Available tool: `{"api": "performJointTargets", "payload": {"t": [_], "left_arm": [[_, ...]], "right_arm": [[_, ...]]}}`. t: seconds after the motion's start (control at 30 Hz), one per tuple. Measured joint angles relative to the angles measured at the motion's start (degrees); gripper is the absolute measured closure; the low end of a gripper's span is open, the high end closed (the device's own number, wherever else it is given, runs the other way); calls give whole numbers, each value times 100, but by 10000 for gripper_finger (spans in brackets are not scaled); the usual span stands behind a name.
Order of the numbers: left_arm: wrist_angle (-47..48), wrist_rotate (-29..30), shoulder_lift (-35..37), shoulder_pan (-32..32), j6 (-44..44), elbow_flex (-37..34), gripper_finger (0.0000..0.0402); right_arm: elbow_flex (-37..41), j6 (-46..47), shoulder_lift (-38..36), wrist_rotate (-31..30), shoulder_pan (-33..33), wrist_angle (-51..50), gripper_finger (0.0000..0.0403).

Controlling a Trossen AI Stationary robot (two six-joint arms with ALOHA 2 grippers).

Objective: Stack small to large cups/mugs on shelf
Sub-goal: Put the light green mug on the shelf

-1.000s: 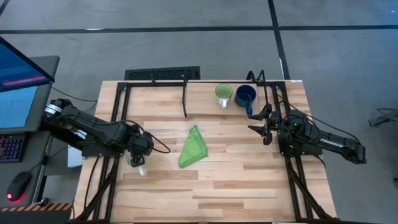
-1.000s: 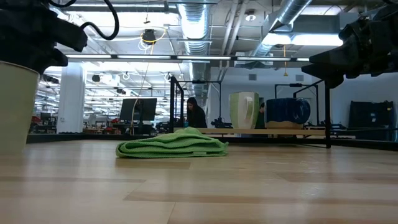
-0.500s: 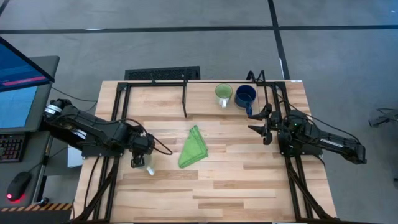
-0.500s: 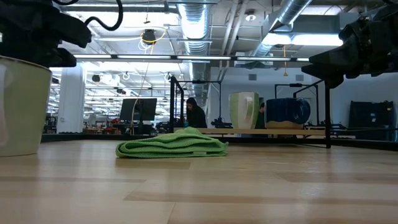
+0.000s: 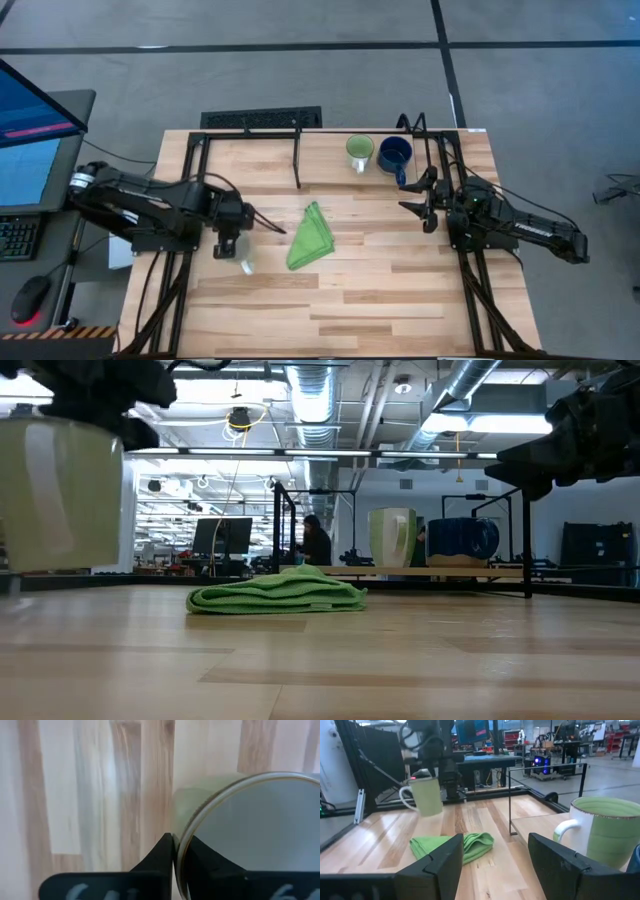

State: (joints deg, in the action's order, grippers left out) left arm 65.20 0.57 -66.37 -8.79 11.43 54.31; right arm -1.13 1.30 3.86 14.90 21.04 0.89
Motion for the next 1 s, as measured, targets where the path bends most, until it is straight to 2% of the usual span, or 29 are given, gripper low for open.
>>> {"api": "performJointTargets", "payload": {"t": [0.1,0.4,0.53,0.8,1.0], "left_arm": [[70,82,-2,205,-477,252,391],[681,1009,-49,959,-1438,1238,391],[926,1040,-165,1405,-2030,1827,391],[1151,1046,-848,2112,-3242,3260,391],[1215,1022,-1792,2531,-4046,4427,391]], "right_arm": [[0,-176,0,0,0,-1,157],[0,-175,0,0,0,-2,157],[0,-175,0,0,0,0,157],[0,-175,37,0,0,0,157],[0,-173,117,-4,0,-2,157]]}}
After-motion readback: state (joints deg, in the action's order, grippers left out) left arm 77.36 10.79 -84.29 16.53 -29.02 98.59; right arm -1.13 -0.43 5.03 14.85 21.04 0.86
